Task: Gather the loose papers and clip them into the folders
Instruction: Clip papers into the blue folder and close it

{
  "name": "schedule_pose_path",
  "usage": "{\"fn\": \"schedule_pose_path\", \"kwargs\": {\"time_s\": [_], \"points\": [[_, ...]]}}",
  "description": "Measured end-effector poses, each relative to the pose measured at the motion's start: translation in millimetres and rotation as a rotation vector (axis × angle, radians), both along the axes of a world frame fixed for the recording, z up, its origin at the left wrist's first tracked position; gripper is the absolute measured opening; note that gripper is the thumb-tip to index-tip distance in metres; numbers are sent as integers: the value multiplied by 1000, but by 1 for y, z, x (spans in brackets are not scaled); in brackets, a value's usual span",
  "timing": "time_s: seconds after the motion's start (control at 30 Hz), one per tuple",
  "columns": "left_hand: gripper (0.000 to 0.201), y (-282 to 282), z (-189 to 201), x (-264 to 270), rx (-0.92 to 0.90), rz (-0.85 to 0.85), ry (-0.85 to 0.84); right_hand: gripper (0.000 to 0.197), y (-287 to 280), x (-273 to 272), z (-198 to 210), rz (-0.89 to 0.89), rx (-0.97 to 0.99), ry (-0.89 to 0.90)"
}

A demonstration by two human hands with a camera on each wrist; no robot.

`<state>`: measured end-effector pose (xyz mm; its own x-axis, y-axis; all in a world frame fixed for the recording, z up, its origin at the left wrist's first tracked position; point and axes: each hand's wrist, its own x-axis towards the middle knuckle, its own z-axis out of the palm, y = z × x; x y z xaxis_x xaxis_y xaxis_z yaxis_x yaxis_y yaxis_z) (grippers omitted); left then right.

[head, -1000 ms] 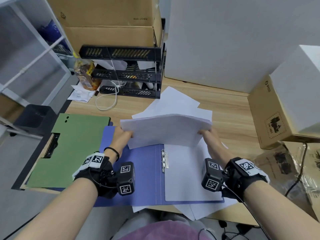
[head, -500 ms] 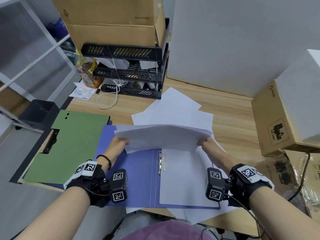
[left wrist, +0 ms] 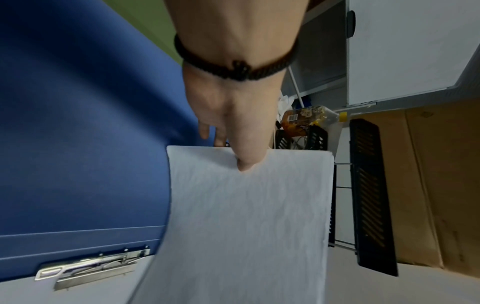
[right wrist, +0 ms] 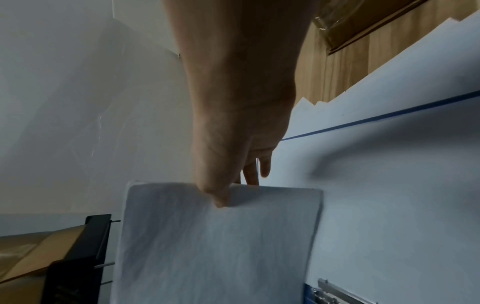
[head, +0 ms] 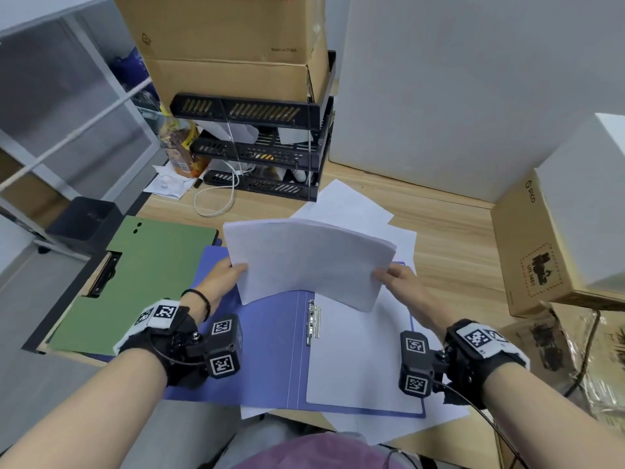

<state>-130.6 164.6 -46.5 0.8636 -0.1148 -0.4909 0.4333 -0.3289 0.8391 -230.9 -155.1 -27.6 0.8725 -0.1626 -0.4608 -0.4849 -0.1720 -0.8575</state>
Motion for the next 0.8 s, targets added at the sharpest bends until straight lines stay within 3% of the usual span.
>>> {"fn": "schedule_pose_path", "kwargs": {"time_s": [0.17,0.3,0.4,0.5,0.7,0.8], "points": [[26,2,14,18,-5,153,-160,19,-3,15,10,-205,23,-108],[55,1,12,14,-214,329,-5,27,-11,15,15,-379,191,-89],[42,-12,14,-2,-456,199,167,16,-10,15,9,-460,372,-42],[33,-42,19,-18,-577,80,192,13,5,14,-1,-406,458,21],[40,-45,-2,-23,-318,196,121,16,27,-3,-4,-113,427,127],[40,-15,-12,-22,-240,111,175,18,16,-3,-2,-93,419,146]]}}
